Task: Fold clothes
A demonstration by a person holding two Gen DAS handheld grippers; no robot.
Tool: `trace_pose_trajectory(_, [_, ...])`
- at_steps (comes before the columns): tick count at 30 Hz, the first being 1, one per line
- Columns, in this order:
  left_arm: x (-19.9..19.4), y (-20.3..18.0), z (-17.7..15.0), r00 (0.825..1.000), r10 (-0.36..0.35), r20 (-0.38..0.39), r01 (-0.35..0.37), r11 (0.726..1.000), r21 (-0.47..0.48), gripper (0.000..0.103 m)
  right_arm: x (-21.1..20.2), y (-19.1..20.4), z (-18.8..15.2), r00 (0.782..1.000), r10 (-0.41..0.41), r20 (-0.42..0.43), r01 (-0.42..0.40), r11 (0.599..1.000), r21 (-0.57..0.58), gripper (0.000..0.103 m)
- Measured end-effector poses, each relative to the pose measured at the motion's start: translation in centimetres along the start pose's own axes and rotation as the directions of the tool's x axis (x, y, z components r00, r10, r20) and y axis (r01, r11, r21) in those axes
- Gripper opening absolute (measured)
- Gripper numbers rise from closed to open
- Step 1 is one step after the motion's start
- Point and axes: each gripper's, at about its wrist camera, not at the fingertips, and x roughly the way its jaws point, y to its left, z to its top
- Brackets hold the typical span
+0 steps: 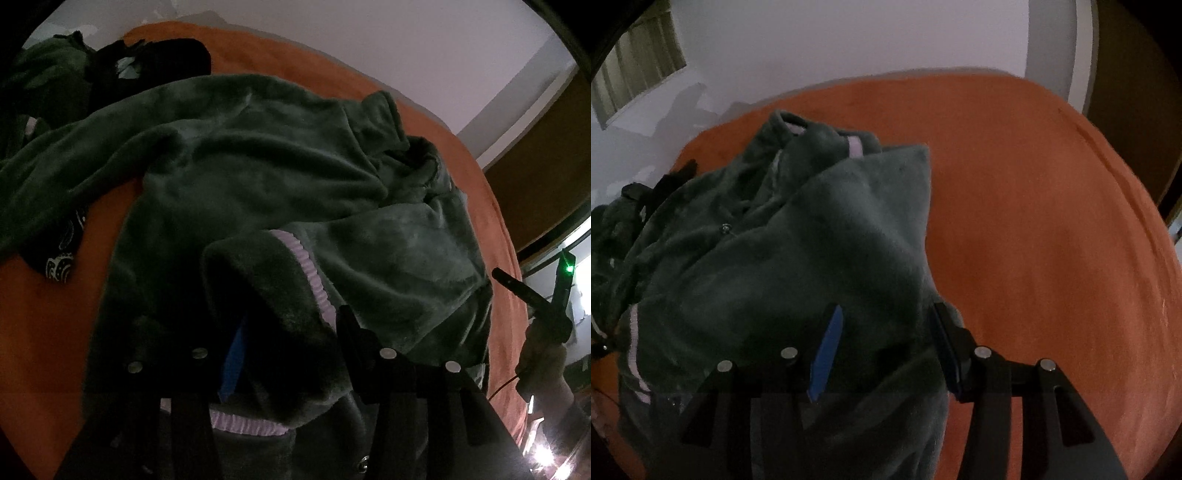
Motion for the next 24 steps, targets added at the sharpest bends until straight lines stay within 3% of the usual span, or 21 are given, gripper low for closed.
trace_pose_trajectory(9, [0.0,-0.4,0.3,1.0,0.003,0.001,-0.003,1.0,0.02,0.049,-0.3,1.2,-0.4,1.0,0.023,-0.003,-0.023,1.0,-0.01,0.048])
trace_pose_trajectory(15, [0.6,-1.3,0.4,1.0,0.031,-0.006,-0.03,0.998,0.061,0.049,-1.4,2.4,0.3,0.994,0.109,-0.025,-0.109,0.994,0.022,0.048])
trace_pose_trajectory(18, [1.2,-1.3,0.4,0.999,0.033,-0.022,-0.031,0.998,0.056,0.049,-1.9,3.9,0.7,0.989,0.146,-0.025,-0.146,0.989,-0.006,0.048])
trace_pose_trajectory(24, [0.9,-1.5,0.3,0.999,0.041,-0.019,-0.039,0.998,0.058,0.049,-2.0,5.3,0.8,0.989,0.143,-0.024,-0.144,0.988,-0.061,0.048])
